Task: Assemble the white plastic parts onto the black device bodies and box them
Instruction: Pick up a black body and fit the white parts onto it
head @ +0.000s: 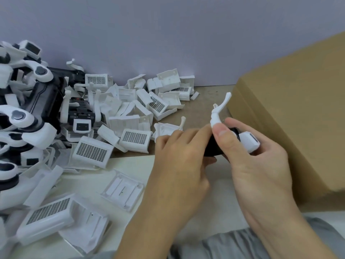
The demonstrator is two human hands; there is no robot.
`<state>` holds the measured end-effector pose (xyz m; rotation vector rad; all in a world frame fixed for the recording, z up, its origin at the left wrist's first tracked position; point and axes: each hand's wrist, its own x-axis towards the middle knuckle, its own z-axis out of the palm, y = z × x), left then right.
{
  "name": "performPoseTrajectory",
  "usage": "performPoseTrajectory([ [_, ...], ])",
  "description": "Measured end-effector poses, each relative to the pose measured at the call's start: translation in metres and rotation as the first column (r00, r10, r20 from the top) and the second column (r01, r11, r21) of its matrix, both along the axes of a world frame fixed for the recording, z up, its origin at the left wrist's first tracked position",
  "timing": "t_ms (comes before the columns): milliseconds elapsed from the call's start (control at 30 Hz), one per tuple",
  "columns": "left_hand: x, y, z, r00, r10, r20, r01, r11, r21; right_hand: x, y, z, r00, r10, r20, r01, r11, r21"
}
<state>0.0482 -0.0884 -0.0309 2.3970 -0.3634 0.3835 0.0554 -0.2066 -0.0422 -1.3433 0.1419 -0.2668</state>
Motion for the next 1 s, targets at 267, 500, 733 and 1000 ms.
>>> performPoseTrajectory([
  [267, 0.003, 0.001, -0.007, 0.998, -0.061, 0.0, 0.059, 0.965, -0.257, 0.0, 0.003, -0.001, 0.999, 0.038, 0.016, -0.038, 0.999, 0.026],
  [500, 0.007, 0.005, -0.001, 0.968, 0.2, -0.151, -0.238, 0.552, -0.799, -0.002, 0.005, -0.014, 0.977, 0.211, -0.038, -0.208, 0.975, 0.073],
  [733, 0.007, 0.008, 0.016, 0.945, -0.054, -0.324, -0.326, -0.057, -0.943, 0.0, 0.008, -0.021, 0.956, 0.274, -0.104, -0.276, 0.961, -0.007],
  [1000, 0.009, 0.013, 0.008, 0.927, -0.107, -0.359, -0.368, -0.073, -0.927, -0.004, 0.012, -0.017, 0.923, 0.379, -0.067, -0.383, 0.922, -0.062],
])
